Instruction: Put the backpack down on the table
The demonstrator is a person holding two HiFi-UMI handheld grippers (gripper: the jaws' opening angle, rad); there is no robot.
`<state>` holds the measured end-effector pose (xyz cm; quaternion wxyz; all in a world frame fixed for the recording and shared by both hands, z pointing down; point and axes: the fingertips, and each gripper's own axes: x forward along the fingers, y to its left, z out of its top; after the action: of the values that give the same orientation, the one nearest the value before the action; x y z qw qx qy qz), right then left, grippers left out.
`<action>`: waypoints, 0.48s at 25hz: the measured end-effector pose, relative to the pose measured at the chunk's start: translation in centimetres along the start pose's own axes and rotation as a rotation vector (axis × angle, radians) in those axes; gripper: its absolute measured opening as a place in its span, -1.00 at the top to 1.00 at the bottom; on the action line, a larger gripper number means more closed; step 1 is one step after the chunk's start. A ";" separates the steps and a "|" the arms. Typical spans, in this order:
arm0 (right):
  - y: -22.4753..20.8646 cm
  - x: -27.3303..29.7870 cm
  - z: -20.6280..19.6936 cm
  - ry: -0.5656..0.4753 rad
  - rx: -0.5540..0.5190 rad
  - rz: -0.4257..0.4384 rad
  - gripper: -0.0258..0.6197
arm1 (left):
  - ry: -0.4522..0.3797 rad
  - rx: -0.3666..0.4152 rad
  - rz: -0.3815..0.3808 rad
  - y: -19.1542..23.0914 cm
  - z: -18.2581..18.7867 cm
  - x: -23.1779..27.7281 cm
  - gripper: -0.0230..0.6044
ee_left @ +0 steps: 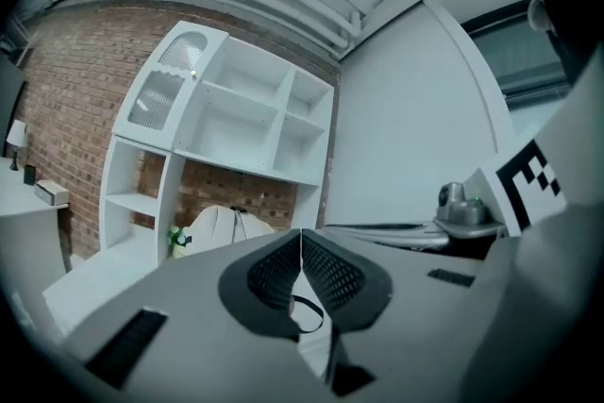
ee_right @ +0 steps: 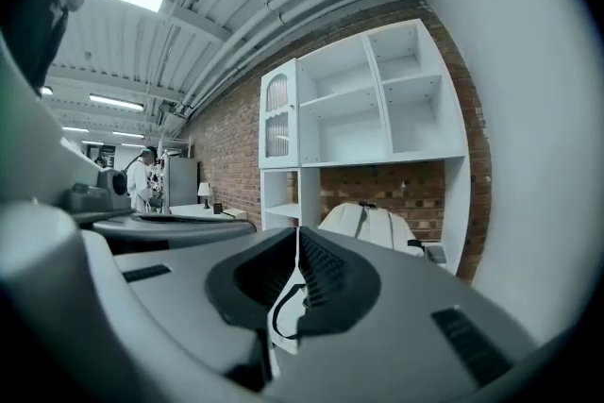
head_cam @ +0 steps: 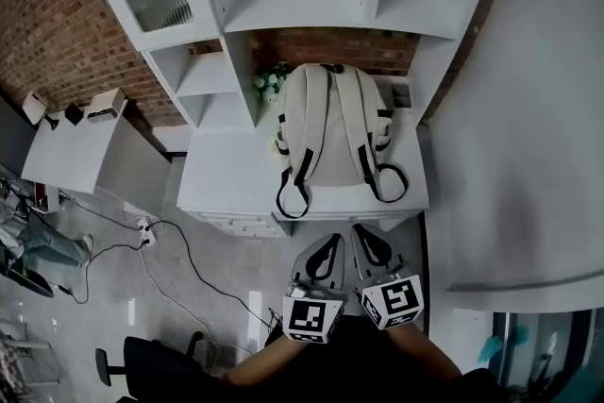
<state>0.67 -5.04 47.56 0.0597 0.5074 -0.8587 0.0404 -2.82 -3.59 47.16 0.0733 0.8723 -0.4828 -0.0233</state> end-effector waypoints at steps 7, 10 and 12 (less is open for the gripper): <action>-1.5 -8.1 -1.6 0.023 -0.032 -0.085 0.86 | -0.030 0.020 0.047 -5.9 -0.9 -2.6 0.87; -1.5 -11.3 -2.6 0.033 -0.031 -0.093 0.86 | -0.030 0.024 0.061 -8.4 -1.7 -4.0 0.87; -1.5 -13.4 -3.2 0.034 -0.025 -0.103 0.86 | -0.030 0.026 0.068 -10.2 -2.2 -5.1 0.87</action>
<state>8.58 6.25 48.86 0.0828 0.5494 -0.8307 0.0352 3.25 6.25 47.65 0.0553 0.8558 -0.5136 -0.0274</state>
